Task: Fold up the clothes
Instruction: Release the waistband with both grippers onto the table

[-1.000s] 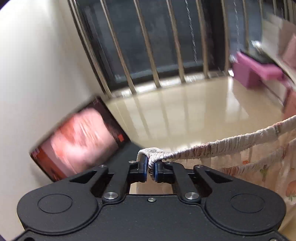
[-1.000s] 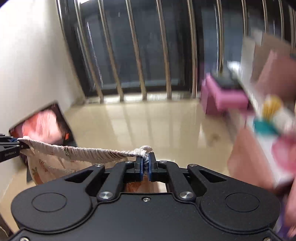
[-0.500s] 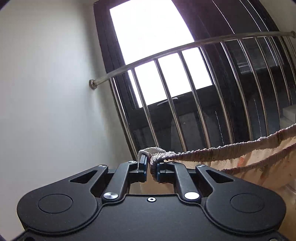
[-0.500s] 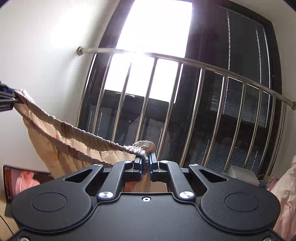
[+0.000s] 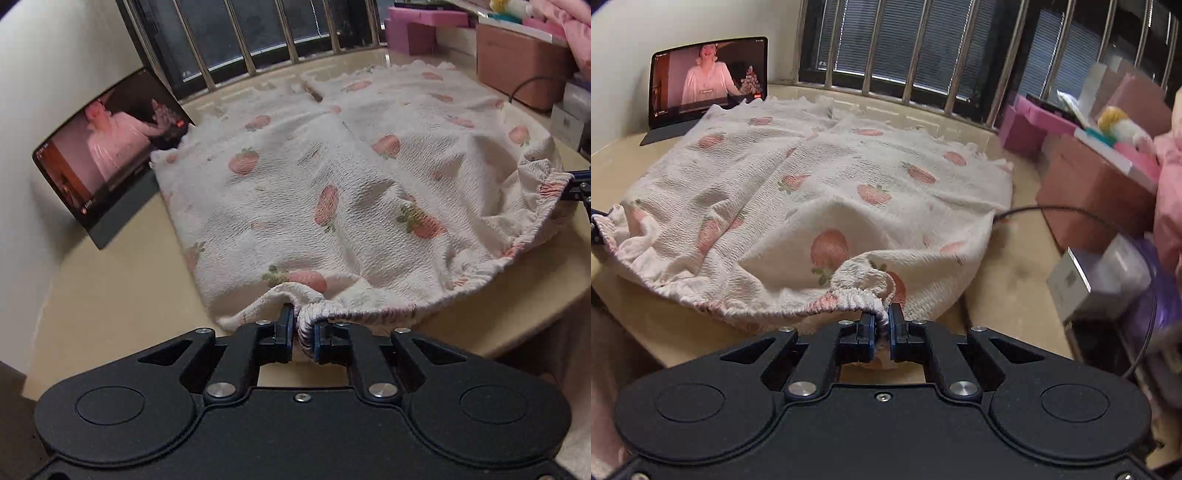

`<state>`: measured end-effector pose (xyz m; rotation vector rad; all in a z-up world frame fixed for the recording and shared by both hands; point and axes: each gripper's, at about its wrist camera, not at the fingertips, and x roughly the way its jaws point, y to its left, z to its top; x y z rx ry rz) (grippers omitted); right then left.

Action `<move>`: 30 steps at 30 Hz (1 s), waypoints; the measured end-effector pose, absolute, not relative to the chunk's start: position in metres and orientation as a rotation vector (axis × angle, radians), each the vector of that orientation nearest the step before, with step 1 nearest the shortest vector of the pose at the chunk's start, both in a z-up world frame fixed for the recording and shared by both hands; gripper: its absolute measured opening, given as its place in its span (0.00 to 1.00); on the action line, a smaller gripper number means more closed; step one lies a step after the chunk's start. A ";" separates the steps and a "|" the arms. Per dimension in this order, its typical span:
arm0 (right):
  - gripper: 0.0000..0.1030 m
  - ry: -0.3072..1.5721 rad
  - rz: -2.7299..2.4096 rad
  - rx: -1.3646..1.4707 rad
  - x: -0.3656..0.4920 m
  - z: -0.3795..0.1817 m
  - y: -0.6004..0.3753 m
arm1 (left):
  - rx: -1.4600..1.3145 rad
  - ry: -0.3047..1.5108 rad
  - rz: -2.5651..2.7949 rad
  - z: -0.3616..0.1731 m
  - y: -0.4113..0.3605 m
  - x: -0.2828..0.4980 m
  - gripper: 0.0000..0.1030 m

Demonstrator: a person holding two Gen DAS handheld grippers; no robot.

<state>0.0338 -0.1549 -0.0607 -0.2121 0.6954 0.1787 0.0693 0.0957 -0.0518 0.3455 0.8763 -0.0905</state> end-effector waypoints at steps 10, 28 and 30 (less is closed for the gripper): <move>0.92 0.736 0.271 -0.119 -0.011 -0.029 -0.166 | 0.313 0.871 -0.134 -0.038 0.116 0.038 0.99; 0.96 0.780 0.273 0.033 -0.026 -0.020 -0.164 | 0.142 0.805 -0.148 -0.019 0.122 -0.033 1.00; 0.95 0.780 0.271 0.033 -0.026 -0.020 -0.165 | 0.142 0.813 -0.143 -0.020 0.124 -0.031 1.00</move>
